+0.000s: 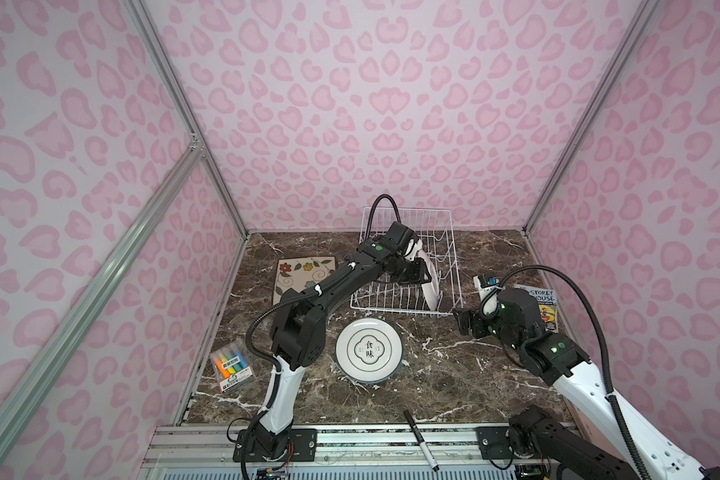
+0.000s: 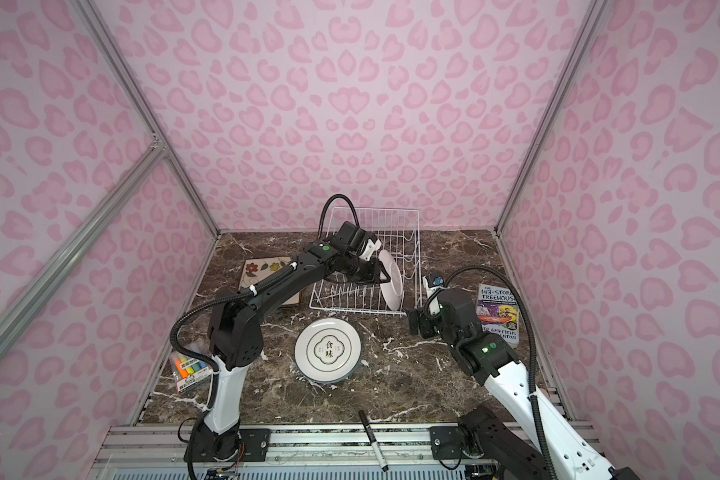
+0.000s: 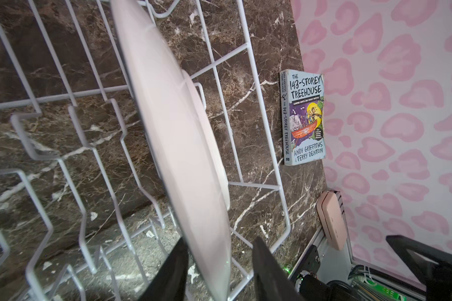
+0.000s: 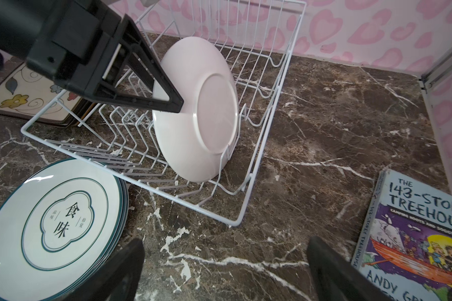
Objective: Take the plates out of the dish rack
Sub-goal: 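Close the left gripper on the white plate's rim and lift it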
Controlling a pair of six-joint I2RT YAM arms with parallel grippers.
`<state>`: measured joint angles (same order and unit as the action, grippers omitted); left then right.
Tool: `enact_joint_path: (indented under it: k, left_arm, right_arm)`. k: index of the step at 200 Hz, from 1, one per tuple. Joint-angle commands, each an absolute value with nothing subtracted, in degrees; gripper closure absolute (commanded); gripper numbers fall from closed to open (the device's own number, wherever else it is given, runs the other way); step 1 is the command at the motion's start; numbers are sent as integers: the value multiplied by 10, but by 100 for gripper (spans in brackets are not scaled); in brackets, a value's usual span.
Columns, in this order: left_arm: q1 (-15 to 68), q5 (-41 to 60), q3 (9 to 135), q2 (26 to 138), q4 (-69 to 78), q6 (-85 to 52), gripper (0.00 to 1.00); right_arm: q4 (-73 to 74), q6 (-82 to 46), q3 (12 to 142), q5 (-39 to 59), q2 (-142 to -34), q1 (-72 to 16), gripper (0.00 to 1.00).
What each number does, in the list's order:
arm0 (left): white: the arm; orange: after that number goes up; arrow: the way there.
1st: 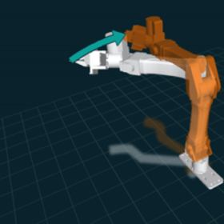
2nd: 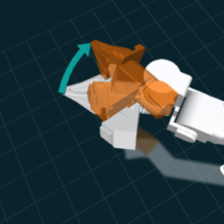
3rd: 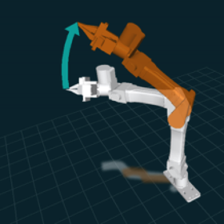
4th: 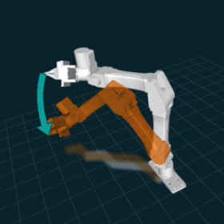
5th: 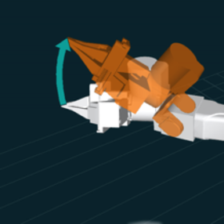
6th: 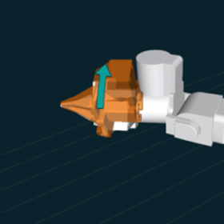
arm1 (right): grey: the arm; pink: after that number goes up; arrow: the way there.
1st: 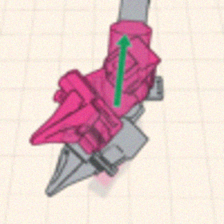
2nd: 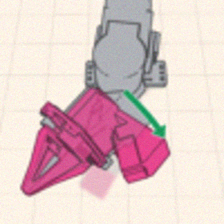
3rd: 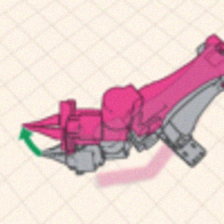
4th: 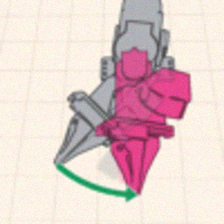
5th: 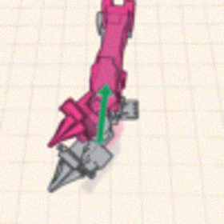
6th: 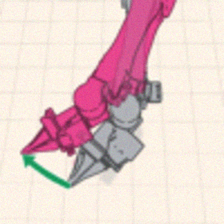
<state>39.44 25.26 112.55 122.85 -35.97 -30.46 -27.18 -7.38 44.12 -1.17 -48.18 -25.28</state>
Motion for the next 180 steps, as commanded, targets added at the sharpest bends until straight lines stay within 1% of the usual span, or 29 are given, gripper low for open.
enact_joint_path:
  k: [1, 18, 20, 22, 33, 64, 88, 116, 128, 180]
  left_arm:
    - [395, 259, 1140, 1243, -341, -323, 61]
    - [395, 255, 1146, 1251, -338, -329, 62]
    - [394, 255, 1146, 1252, -338, -331, 66]
    - [394, 255, 1146, 1252, -337, -331, 67]
    - [394, 256, 1148, 1257, -332, -337, 71]
    - [394, 259, 1154, 1270, -317, -355, 75]
    - [394, 248, 1171, 1282, -317, -361, 86]
    - [395, 253, 1178, 1295, -289, -382, 90]
    - [394, 260, 1179, 1301, -268, -398, 96]
    - [395, 248, 1201, 1325, -243, -426, 96]
  right_arm:
    - [-256, -73, 436, -21, -477, -247, 1]
    - [-258, -70, 438, -19, -475, -240, 1]
    - [-258, -70, 438, -19, -475, -239, 1]
    - [-258, -70, 438, -19, -475, -238, 2]
    - [-258, -69, 439, -16, -475, -233, 2]
    - [-256, -75, 436, -5, -477, -224, 2]
    - [-256, -79, 436, 0, -483, -218, 1]
    - [-255, -79, 436, 4, -486, -212, 1]
    - [-254, -77, 436, 6, -486, -209, 2]
    - [-257, -76, 429, 11, -475, -194, 1]
